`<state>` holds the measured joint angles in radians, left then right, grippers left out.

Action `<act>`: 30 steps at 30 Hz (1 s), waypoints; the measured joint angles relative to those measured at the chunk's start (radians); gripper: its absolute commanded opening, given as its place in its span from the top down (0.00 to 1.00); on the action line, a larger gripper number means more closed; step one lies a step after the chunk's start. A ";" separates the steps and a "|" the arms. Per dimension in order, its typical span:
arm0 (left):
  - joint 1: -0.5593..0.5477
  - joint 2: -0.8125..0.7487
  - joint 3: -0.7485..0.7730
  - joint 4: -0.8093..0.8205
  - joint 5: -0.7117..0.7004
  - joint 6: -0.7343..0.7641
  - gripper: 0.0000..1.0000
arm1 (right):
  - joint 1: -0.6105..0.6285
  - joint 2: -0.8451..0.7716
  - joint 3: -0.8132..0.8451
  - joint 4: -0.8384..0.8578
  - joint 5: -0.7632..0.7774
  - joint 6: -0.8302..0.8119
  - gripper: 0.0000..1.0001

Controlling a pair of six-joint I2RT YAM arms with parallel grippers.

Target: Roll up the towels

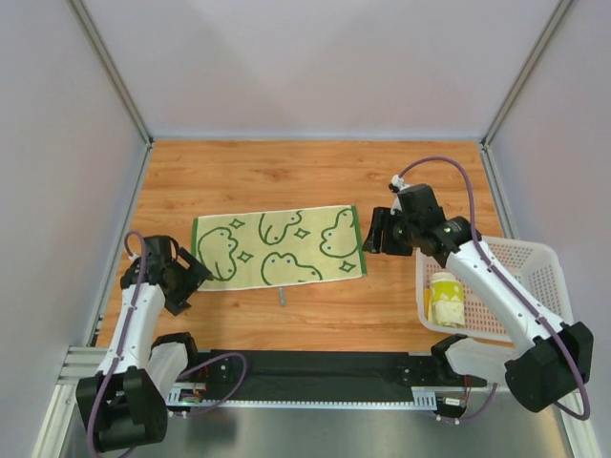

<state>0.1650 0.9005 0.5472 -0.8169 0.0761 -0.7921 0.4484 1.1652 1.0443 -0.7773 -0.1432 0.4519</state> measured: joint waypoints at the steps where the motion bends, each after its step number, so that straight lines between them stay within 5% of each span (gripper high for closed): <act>1: 0.000 -0.002 -0.001 0.011 -0.007 -0.008 0.04 | 0.000 0.006 -0.009 -0.002 -0.001 -0.003 0.44; 7: 0.010 0.062 0.010 0.092 -0.049 -0.018 0.05 | 0.000 0.050 -0.038 -0.005 -0.013 -0.019 0.45; 10: 0.043 0.148 0.012 0.130 -0.058 -0.017 0.07 | 0.000 0.087 -0.038 -0.002 -0.021 -0.027 0.53; 20: 0.058 0.230 0.010 0.213 -0.053 -0.019 0.37 | 0.000 0.181 -0.022 -0.002 -0.024 -0.050 0.66; 30: 0.058 0.280 0.010 0.225 -0.060 -0.023 0.45 | 0.000 0.193 -0.019 -0.002 -0.024 -0.050 0.67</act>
<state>0.2234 1.1801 0.5571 -0.5915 0.0162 -0.8146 0.4484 1.3582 1.0256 -0.7795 -0.1669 0.4019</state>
